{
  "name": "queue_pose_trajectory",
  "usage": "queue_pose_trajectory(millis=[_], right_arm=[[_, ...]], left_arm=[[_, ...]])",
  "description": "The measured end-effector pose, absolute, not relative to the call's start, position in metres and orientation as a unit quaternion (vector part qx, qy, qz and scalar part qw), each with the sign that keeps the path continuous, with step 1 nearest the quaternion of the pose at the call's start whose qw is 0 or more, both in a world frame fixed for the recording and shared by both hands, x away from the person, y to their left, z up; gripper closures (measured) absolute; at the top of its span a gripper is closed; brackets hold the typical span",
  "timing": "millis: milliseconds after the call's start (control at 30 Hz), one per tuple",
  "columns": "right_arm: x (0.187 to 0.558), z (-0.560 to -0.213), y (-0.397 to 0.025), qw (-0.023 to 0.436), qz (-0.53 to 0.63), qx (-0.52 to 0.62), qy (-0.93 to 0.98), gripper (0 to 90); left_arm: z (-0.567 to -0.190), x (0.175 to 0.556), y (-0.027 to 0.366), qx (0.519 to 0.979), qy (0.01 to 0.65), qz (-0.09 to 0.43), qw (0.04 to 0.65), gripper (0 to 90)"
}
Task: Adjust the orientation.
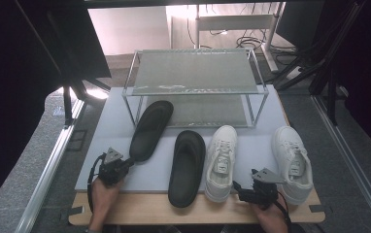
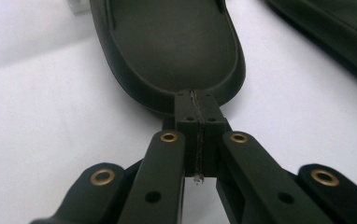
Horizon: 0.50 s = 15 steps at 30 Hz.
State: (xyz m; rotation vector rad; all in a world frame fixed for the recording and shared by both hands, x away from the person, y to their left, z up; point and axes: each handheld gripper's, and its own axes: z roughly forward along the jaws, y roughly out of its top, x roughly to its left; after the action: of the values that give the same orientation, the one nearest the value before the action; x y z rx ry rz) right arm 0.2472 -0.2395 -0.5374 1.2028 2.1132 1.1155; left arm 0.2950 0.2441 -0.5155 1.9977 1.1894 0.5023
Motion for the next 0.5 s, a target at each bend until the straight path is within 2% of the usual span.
queue_pose_trajectory(millis=[500], right_arm=[[0.247,-0.538,-0.239,0.231,0.407,0.437,0.768,14.8]], left_arm=[[-0.517,0.307,0.230,0.782,0.459,0.189,0.377,89.6]])
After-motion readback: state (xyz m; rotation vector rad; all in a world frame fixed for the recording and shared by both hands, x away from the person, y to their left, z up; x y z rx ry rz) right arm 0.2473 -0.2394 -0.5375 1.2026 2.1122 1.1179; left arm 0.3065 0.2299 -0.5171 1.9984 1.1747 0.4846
